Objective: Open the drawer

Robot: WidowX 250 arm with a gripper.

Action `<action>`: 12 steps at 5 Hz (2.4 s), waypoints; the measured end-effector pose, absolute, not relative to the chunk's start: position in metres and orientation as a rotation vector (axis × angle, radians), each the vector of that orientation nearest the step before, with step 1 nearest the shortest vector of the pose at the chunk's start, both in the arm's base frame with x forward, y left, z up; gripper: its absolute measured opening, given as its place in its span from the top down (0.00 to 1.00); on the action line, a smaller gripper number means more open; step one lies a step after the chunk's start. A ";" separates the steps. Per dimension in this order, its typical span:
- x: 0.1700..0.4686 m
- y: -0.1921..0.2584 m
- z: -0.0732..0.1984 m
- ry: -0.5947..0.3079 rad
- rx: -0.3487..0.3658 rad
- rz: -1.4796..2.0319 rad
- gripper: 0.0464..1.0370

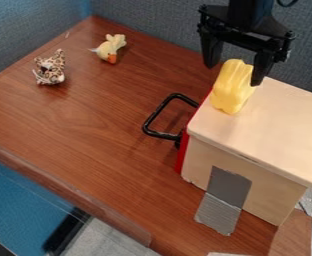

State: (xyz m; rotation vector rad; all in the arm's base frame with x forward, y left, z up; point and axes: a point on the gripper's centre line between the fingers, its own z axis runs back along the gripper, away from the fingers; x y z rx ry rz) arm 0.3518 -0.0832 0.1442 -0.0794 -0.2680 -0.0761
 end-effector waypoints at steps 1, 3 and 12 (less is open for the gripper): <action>0.351 -0.084 0.134 -0.239 -0.077 -0.075 0.04; 0.346 -0.077 0.163 -0.296 -0.116 -0.053 0.04; 0.332 0.025 0.019 -0.025 -0.265 0.161 0.04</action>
